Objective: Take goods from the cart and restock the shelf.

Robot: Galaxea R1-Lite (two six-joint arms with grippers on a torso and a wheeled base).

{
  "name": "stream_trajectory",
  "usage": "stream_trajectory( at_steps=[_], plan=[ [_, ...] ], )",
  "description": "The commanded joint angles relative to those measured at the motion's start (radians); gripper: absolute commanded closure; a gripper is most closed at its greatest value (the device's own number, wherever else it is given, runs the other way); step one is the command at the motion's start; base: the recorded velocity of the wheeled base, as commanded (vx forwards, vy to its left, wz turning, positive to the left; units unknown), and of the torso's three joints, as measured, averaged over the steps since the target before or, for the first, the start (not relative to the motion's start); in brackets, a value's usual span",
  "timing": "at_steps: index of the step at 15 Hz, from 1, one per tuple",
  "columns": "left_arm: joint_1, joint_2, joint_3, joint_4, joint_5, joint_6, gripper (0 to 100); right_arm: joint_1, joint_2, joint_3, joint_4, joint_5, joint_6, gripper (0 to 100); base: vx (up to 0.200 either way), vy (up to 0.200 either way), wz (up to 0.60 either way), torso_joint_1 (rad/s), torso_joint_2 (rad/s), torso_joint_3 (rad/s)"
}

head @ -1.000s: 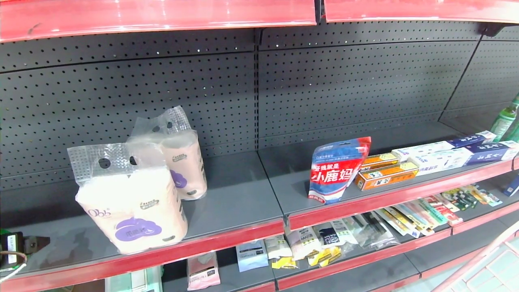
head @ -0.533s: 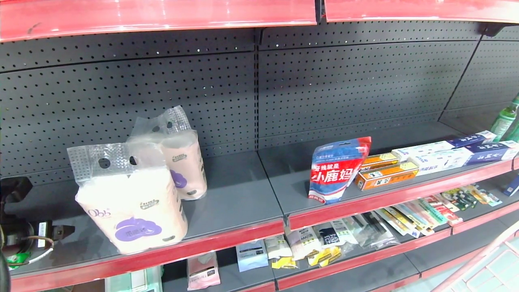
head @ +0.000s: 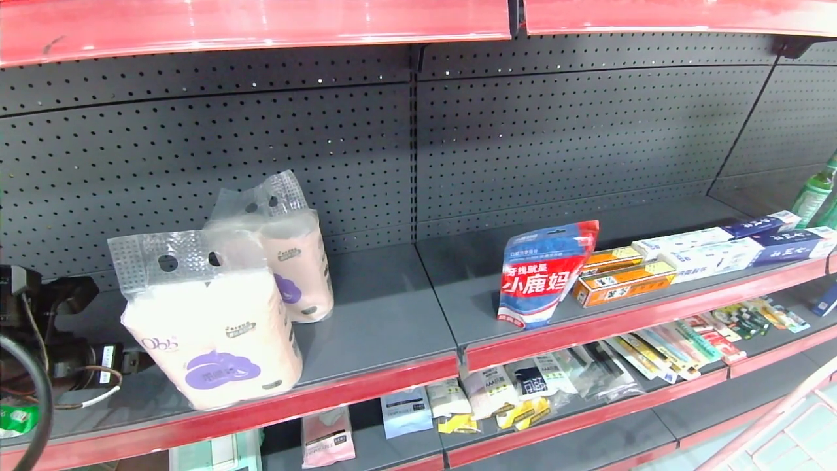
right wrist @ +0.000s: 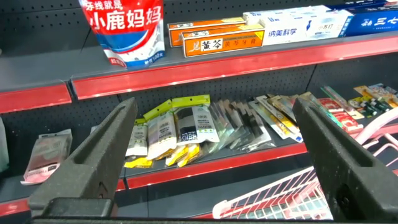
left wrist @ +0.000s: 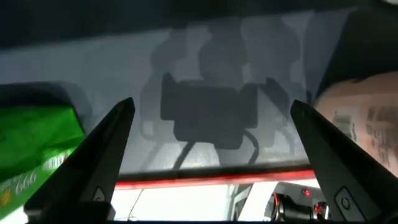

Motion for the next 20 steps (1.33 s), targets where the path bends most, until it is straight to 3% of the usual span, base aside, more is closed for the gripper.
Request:
stream_trajectory(
  at_steps=[1,6,20],
  plan=[
    [-0.007,0.038,-0.018,-0.014,0.0,0.002,0,0.0,0.001,0.0,0.0,0.0,0.0,0,0.0,0.0,0.0,0.0,0.0,0.0],
    [-0.009,0.078,-0.027,-0.028,0.0,0.051,0,0.0,0.001,0.0,0.0,0.0,0.0,0,0.0,0.0,0.0,0.0,0.0,0.0],
    [-0.102,0.121,-0.031,-0.033,-0.003,0.047,0,0.0,0.001,0.0,0.0,0.0,0.0,0,0.0,0.0,0.0,0.0,0.0,0.0]
  ],
)
